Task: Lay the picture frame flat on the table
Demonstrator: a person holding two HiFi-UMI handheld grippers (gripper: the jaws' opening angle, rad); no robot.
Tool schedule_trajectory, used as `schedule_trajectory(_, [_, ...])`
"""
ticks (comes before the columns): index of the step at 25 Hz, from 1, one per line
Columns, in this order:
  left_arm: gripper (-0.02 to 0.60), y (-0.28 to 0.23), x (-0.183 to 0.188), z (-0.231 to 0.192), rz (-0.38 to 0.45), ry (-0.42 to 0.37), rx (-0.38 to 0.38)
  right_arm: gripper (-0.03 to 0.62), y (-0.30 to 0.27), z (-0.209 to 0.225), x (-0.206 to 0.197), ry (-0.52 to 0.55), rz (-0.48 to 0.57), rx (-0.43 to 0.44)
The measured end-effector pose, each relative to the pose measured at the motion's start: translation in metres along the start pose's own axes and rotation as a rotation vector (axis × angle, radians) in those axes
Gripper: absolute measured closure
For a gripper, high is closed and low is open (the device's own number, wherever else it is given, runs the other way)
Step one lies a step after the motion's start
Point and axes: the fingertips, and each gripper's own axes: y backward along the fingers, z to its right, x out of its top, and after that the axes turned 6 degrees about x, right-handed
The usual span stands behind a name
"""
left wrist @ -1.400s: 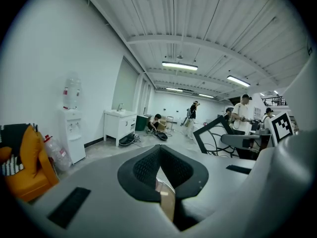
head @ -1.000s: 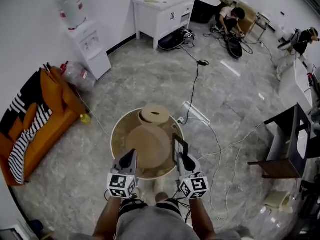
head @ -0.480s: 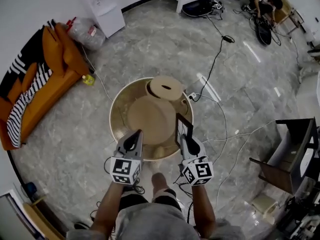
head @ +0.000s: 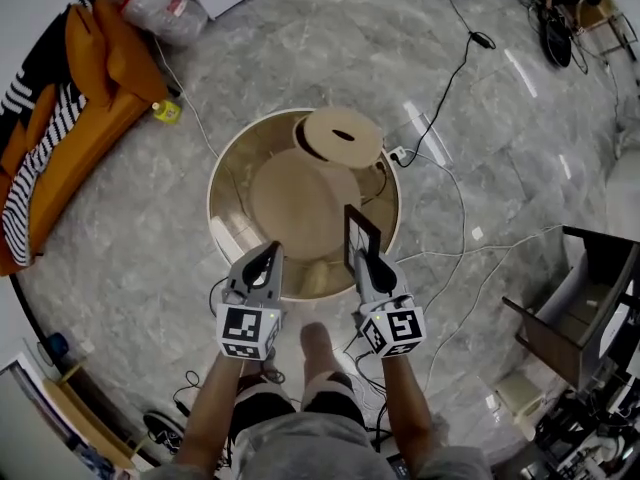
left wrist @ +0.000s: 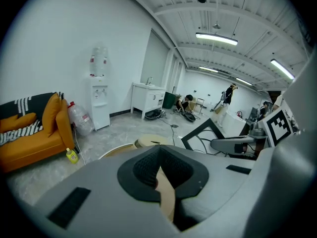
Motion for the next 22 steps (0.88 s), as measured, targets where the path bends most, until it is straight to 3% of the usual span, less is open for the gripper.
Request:
schedule_trajectory(14, [0.565, -0.079, -0.109, -0.046, -0.094, 0.053, 0.037, 0.556, -0.084, 0.051, -0.099, -0.035, -0.103, -0.003])
schedule_trajectory(22, [0.565, -0.112, -0.171, -0.046, -0.144, 0.068, 0.025, 0.556, -0.113, 0.082, -0.162, -0.051, -0.156, -0.012])
